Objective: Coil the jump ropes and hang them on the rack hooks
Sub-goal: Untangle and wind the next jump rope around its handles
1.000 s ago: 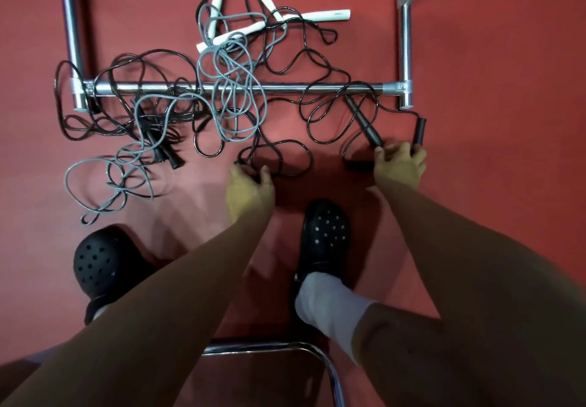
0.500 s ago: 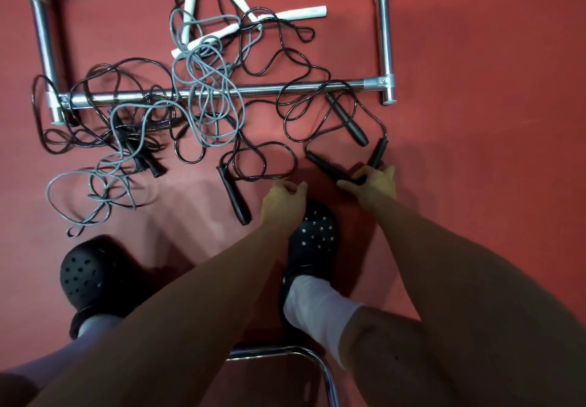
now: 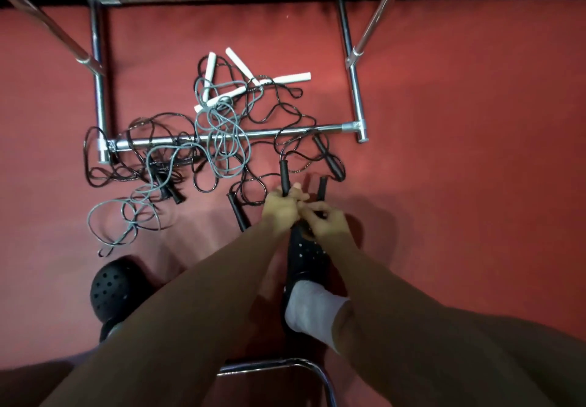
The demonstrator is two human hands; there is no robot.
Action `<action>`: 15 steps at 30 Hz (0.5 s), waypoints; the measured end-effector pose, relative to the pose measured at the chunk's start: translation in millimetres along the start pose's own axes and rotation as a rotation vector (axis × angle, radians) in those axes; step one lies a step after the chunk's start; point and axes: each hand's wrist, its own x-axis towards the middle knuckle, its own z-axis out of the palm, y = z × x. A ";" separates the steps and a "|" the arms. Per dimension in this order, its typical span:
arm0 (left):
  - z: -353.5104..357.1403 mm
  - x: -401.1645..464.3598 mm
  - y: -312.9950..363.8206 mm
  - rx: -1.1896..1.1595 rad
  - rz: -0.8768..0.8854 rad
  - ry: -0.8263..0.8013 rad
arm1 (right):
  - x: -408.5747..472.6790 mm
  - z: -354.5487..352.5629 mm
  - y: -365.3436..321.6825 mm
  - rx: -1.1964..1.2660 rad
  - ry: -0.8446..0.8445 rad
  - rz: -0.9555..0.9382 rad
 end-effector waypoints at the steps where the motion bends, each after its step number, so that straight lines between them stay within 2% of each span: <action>1: -5.3 -9.3 12.1 0.007 0.019 -0.013 | -7.2 -4.8 -7.6 0.051 0.089 -0.003; 4: -29.7 -37.4 52.7 0.042 0.119 0.031 | -26.6 -31.8 -39.9 0.124 0.282 -0.049; 9: -59.4 -120.6 122.1 0.026 0.299 0.020 | -48.3 -73.0 -115.5 0.166 0.359 -0.255; 12: -65.7 -174.4 159.9 -0.029 0.414 -0.036 | -93.7 -81.7 -184.6 0.219 0.240 -0.259; 15: -70.3 -235.2 191.3 -0.079 0.479 -0.143 | -146.6 -81.9 -241.9 0.268 0.120 -0.357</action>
